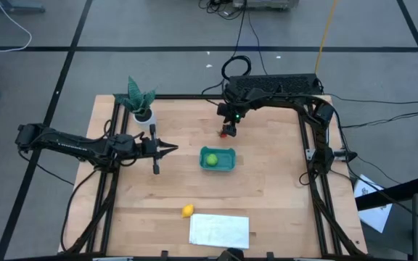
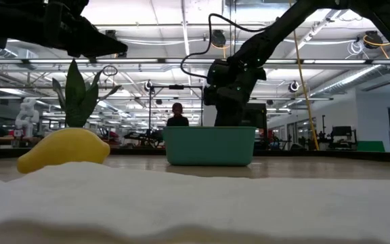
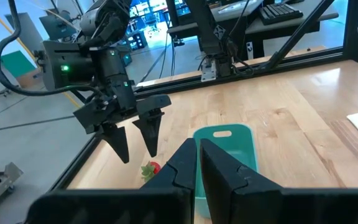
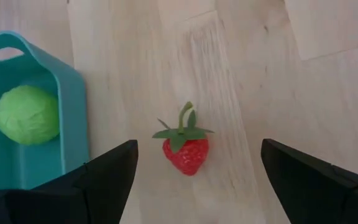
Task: Pick and placing Produce into tupperware
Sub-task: Put the red strawberry into the green bin
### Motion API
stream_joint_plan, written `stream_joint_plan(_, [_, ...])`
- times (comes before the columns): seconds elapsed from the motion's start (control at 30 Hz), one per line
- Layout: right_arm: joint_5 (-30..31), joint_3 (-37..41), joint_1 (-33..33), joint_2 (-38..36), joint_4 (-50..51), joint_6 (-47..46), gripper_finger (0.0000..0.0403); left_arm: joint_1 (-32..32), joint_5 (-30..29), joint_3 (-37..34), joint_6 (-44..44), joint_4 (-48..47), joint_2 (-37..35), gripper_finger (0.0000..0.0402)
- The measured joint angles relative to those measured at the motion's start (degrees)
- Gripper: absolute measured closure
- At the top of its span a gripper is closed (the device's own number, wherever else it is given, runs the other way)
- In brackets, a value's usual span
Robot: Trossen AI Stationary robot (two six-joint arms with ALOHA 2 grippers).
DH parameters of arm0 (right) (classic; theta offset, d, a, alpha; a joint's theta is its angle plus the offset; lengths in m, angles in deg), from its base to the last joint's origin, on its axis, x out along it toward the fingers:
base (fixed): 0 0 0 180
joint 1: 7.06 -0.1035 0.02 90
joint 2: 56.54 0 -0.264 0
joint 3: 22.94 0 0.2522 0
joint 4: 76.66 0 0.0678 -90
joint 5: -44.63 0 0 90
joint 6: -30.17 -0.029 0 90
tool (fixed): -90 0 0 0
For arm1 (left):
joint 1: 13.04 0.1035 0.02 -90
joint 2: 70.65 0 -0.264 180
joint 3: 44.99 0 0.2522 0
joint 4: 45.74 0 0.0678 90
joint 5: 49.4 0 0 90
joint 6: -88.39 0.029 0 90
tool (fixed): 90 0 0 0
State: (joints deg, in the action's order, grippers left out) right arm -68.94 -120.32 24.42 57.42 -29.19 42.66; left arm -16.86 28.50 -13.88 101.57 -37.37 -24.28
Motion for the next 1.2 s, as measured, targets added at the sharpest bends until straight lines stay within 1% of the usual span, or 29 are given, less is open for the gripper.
stream_joint_plan(0.1, [0.45,0.0,0.0,0.02,0.21,-1.4,0.0069,0.0,0.0,0.0,0.05,0.0,0.0,0.0376])
stream_joint_plan(0.3, [7.08,0.02,-1.3,0.02,1.27,-1.04,0.0069,0.0,0.0,0.0,-0.01,-0.02,0.0,0.0376])
stream_joint_plan(0.4, [8.44,0.02,-1.91,0.02,0.14,-0.93,0.0069,0.0,0.0,0.0,-0.14,-0.06,0.0,0.0376])
stream_joint_plan(0.5, [8.36,0.02,-2.06,0.02,-0.22,-1.62,0.0069,0.0,0.0,0.0,-0.14,-0.17,0.0,0.0376])
stream_joint_plan(0.6, [7.06,0.04,-2.32,0.02,-0.02,-2.24,0.0069,0.0,0.0,0.02,-0.14,-0.34,0.0,0.0376])
stream_joint_plan(0.87, [7.16,0.04,-2.59,0.02,-0.02,-2.42,0.0069,0.0,0.0,0.02,-0.25,-1.09,0.0,0.0376])
stream_joint_plan(0.93, [8.51,0.04,-3.05,0.02,-0.06,-2.14,0.0069,0.0,0.0,0.02,-0.27,-1.11,0.0,0.0376])
stream_joint_plan(1.07, [8.8,0.04,-3.61,0.01,-0.32,-3.11,0.0069,0.0,0.0,0.02,-0.3,-1.32,-0.01,0.0376])
stream_joint_plan(1.2, [12.43,1.52,-3.9,0.02,-2.56,-3.33,0.0069,0.0,0.02,0.02,-0.4,-1.49,-0.02,0.0376])
